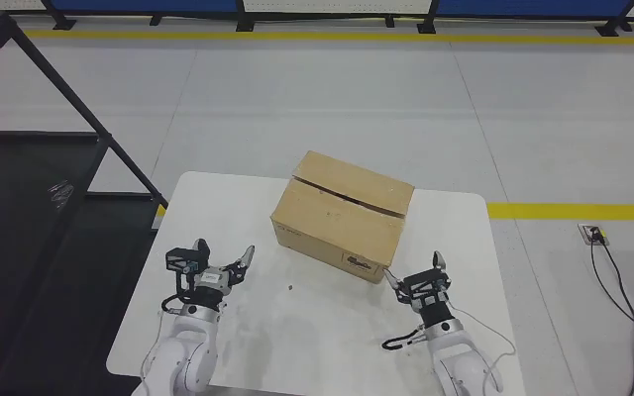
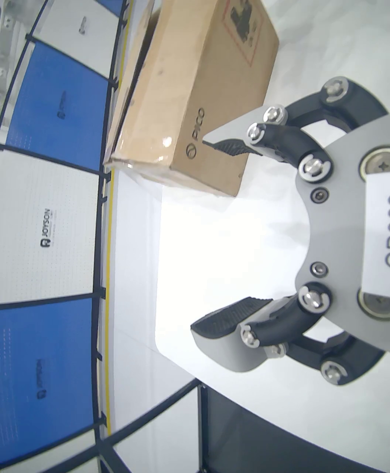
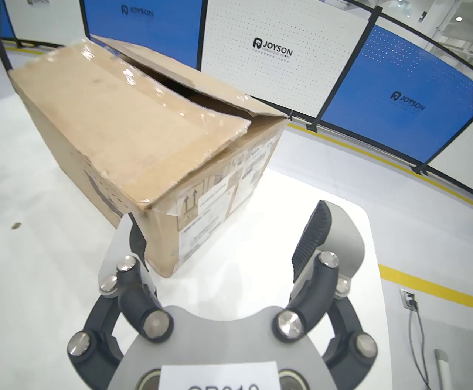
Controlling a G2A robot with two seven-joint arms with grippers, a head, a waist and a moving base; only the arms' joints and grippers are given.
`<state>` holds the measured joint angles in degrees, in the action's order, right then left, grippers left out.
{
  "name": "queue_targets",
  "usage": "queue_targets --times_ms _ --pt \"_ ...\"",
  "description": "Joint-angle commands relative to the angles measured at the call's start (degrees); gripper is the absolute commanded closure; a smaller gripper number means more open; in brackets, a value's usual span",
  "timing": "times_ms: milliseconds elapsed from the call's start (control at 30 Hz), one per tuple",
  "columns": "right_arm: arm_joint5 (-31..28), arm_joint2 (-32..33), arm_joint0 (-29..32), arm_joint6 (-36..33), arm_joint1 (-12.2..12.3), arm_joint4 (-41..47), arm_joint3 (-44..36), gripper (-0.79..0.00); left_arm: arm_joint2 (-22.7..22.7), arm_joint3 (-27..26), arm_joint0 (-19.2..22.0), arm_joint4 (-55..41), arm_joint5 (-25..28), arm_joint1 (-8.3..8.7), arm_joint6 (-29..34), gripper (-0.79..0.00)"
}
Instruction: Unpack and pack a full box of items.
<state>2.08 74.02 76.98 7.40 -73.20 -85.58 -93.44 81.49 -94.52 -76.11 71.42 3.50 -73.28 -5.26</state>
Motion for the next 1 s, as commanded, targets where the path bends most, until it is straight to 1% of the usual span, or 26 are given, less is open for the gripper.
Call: queue_targets --times_ms 0,67,167,367,433,533,633,700,733,967 --pt "-3.8 1.1 0.9 1.7 0.2 3.0 -1.6 -0.785 0.7 -1.0 -1.0 1.2 3.0 0.31 -0.3 -0.785" --pt "-8.9 2.4 1.9 2.9 0.6 4.2 -3.3 -0.785 1.5 -1.5 -1.7 2.2 1.9 0.4 -0.7 -0.785" --pt "-9.3 2.7 2.0 2.7 0.7 3.8 -3.5 -0.785 2.0 -0.9 -1.2 1.5 -1.1 0.24 -0.4 -0.785" --pt "-9.4 2.7 2.1 2.7 0.6 4.1 -3.5 -0.785 1.9 2.5 2.0 0.3 -3.8 -0.1 0.4 -0.785" --pt "-10.8 2.9 1.5 1.7 0.6 7.1 -3.9 -0.785 1.7 3.2 2.5 0.2 -3.8 -0.17 0.2 -0.785" --pt "-9.9 3.4 -1.5 -2.3 0.2 12.1 -2.4 -0.785 1.5 3.7 2.9 0.0 -4.0 -0.26 -0.2 -0.785" --pt "-12.6 3.5 -6.0 -6.3 -0.2 21.3 0.6 -0.785 1.5 4.1 3.2 -0.4 -4.4 -0.36 -0.8 -0.785" --pt "-15.9 3.5 -9.1 -10.8 -0.4 28.9 3.4 -0.785 1.5 4.2 3.3 -0.8 -4.4 -0.42 -1.0 -0.785" --pt "-16.4 3.5 -9.6 -11.9 -0.4 29.1 3.8 -0.785 1.5 4.2 3.3 -0.8 -4.4 -0.43 -1.0 -0.785" --pt "-16.4 3.5 -9.6 -11.9 -0.4 29.1 3.8 -0.785 1.6 4.5 2.1 -1.1 -4.3 -0.52 -1.7 -0.785"
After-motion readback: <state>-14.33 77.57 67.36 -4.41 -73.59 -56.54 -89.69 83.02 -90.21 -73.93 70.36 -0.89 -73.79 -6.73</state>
